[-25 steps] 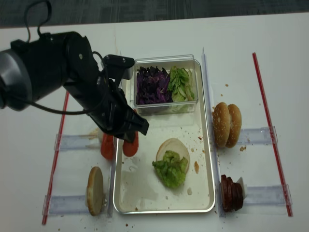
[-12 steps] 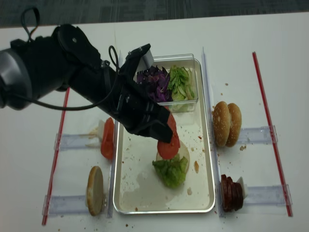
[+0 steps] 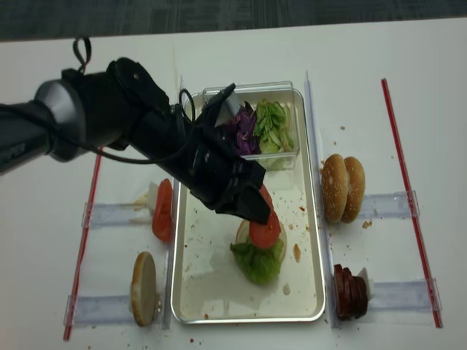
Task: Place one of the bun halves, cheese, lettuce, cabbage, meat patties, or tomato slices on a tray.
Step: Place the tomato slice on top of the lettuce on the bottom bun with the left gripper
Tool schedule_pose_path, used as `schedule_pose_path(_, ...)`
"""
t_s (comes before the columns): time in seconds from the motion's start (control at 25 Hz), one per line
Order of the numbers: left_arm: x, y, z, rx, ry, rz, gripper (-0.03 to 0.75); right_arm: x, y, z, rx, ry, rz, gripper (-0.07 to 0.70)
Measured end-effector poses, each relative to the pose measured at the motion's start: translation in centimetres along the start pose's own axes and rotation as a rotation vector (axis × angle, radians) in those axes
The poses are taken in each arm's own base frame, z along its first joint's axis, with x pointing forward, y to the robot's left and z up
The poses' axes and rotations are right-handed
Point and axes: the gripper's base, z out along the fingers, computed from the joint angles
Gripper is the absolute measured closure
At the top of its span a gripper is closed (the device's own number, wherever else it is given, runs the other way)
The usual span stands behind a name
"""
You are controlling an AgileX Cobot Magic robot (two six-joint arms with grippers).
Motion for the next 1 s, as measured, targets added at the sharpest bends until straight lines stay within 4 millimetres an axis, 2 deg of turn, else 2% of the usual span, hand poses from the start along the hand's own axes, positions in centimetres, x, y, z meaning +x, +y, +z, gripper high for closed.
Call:
schedule_pose_path(0.36,-0.4,2.2,2.0,-0.013,0.027,-0.064,0.657,0.0,0.0,0.0,0.0,0.0,0.0,0.058)
schedule_pose_path(0.8,-0.8,3.5,3.5,-0.018,0.017,-0.12,0.658,0.0,0.0,0.0,0.0,0.0,0.0,0.058)
schedule_pose_path(1.0,-0.9,3.6,3.6,-0.021,0.011,-0.121,0.658,0.0,0.0,0.0,0.0,0.0,0.0,0.058)
